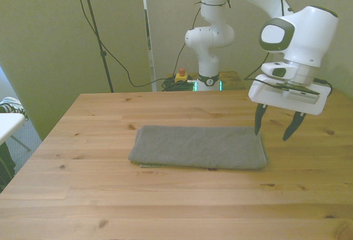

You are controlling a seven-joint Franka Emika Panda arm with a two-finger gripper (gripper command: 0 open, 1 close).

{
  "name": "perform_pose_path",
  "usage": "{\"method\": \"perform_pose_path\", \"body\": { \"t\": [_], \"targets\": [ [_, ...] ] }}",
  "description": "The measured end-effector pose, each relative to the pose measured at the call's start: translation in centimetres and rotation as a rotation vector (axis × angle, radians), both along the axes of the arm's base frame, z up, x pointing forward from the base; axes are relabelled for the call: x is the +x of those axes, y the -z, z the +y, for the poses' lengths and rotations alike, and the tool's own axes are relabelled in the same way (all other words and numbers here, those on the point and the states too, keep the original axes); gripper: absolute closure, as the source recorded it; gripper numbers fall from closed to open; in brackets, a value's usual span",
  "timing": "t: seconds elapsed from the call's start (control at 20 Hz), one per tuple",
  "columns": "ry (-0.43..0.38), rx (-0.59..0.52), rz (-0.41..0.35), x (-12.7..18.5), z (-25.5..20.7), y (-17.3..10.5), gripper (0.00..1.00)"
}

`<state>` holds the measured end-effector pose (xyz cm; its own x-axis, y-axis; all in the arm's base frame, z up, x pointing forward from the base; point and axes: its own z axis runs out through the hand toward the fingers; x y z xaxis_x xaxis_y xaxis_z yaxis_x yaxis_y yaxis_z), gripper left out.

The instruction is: Fold the towel

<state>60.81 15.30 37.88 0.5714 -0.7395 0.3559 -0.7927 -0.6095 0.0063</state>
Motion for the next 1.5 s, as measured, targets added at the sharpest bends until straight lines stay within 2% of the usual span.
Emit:
{"method": "perform_pose_path", "body": {
  "t": [0.3, 0.45, 0.7, 1.15, 1.2, 1.5],
  "targets": [
    [0.028, -0.093, 0.017, 0.7, 1.4, 1.6, 0.00],
    [0.037, -0.104, 0.040, 0.7, 1.3, 2.7, 0.00],
    [0.049, -0.108, 0.041, 1.0, 0.6, 2.8, 0.00],
    [0.112, -0.128, 0.062, 1.1, -4.4, 2.9, 0.00],
    [0.115, -0.129, 0.065, 1.0, -4.8, 2.9, 1.00],
    [0.126, -0.125, 0.066, 0.9, -6.3, 2.9, 1.00]
  ]
}}
